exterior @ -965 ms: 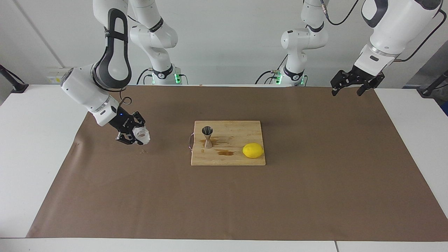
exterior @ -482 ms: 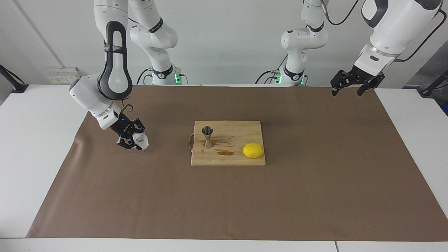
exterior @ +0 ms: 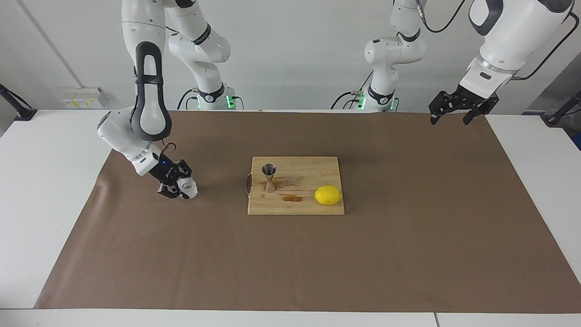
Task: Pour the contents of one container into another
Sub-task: 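Set the white cup down and open the right gripper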
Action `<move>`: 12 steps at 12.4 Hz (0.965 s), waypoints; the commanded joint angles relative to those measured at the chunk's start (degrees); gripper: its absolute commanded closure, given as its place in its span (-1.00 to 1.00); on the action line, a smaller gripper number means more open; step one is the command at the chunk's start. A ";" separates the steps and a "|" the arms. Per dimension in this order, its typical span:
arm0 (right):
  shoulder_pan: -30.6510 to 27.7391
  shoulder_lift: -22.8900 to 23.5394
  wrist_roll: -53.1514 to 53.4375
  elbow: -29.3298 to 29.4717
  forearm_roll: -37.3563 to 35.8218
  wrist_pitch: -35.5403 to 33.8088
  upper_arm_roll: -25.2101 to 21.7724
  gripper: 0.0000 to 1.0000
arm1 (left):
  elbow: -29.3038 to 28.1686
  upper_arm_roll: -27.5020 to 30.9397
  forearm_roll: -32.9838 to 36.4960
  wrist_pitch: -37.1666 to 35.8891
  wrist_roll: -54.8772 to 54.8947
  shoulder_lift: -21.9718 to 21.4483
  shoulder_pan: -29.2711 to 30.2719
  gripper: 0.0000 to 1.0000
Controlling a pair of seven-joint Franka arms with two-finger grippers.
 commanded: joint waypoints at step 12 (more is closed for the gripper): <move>0.23 -9.40 14.30 0.65 -5.98 -7.66 0.25 -1.00 | -0.98 -0.29 0.87 -0.56 0.14 -1.22 0.58 -1.00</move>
